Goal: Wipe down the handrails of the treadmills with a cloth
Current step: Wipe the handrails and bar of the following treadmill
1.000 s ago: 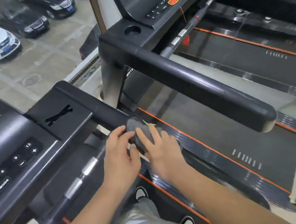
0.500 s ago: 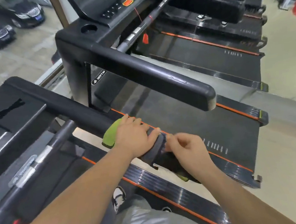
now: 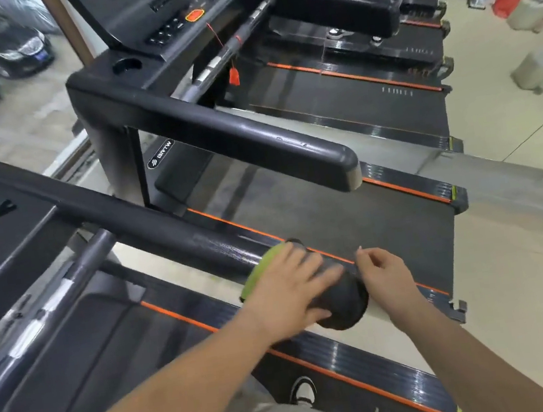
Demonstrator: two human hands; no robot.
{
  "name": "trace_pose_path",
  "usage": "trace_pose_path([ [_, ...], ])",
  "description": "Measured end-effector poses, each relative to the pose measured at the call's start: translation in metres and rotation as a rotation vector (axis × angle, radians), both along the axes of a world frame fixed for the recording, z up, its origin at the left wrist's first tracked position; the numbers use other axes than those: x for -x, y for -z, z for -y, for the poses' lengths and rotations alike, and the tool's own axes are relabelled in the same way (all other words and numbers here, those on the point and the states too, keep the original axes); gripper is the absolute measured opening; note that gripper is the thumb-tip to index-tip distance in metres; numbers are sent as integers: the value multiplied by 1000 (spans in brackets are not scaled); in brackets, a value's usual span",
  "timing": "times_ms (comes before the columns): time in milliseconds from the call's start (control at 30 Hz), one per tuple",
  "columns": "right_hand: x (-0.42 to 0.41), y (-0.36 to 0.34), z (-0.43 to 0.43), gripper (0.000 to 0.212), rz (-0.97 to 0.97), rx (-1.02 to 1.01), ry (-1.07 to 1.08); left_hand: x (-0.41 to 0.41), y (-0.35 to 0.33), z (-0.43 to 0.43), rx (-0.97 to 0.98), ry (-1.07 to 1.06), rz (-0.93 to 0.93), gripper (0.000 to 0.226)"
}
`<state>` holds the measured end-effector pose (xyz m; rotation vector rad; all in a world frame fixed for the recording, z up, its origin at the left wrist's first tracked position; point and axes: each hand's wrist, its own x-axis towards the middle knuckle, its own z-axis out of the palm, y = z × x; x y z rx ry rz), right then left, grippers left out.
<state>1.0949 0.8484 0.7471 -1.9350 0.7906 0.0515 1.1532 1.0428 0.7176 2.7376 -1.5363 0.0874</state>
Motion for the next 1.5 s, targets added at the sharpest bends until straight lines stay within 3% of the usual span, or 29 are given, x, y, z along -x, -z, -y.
trace_pose_path([
  [100,7,-3,0,45,18,-4,-19,-49,-4,-54,-5,-26,38,77],
  [200,13,-7,0,43,32,-21,-59,-71,-4,-90,63,-115,53,51],
  [300,19,-9,1,42,37,-32,-69,-51,-14,-51,170,-449,29,47],
  [367,24,-10,4,42,44,-21,-39,-17,-12,-3,159,-521,10,43],
  [500,35,-13,14,43,51,19,84,43,3,77,51,-222,-32,31],
  [567,39,-15,20,43,46,34,119,61,10,90,-227,-20,26,33],
  [633,38,-16,23,44,34,54,108,59,17,87,-369,106,72,38],
  [733,29,-19,18,40,37,60,54,40,26,66,-258,273,225,35],
  [867,0,-19,-9,28,57,51,-72,8,27,14,12,312,153,51],
  [1033,-40,-15,-52,27,101,174,-356,-31,18,-78,117,8,104,54],
  [1167,-77,-16,-92,30,-20,222,-610,-37,16,-152,69,-288,80,71],
  [1300,-110,-21,-135,44,-101,303,-812,-26,25,-201,100,-603,28,60],
  [1400,-127,-24,-170,59,-148,406,-867,-6,33,-197,423,-979,-224,46],
  [1500,-133,-21,-193,63,-153,501,-887,-6,18,-168,876,-1160,-767,49],
])
